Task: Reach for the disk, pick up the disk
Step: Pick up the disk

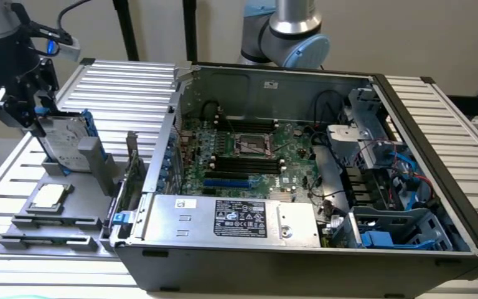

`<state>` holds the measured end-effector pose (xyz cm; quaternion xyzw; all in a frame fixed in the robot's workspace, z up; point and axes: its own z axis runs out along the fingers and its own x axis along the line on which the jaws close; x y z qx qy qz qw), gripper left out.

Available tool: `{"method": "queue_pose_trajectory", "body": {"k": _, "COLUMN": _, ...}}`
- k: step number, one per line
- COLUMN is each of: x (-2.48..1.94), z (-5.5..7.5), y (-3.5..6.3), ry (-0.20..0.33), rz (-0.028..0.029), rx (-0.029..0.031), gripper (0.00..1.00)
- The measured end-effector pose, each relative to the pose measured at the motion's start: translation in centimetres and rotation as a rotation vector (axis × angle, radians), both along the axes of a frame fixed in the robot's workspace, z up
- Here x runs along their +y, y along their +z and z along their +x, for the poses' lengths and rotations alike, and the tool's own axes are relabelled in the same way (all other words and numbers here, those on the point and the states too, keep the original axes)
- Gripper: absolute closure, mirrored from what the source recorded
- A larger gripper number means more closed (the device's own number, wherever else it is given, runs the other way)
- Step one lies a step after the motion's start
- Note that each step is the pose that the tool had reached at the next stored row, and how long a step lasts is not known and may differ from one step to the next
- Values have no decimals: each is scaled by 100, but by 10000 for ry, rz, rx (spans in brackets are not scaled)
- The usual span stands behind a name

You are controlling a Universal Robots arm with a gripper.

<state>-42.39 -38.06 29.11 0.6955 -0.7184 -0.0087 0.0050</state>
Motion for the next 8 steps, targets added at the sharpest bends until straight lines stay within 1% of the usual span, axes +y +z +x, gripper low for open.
{"method": "queue_pose_trajectory", "body": {"k": 3, "x": 2, "z": -1, "y": -2, "ry": 57, "rz": 2, "rx": -31, "gripper": 40}}
{"method": "queue_pose_trajectory", "body": {"k": 8, "x": 2, "z": -7, "y": -3, "ry": 61, "rz": 1, "rx": -55, "gripper": 40}}
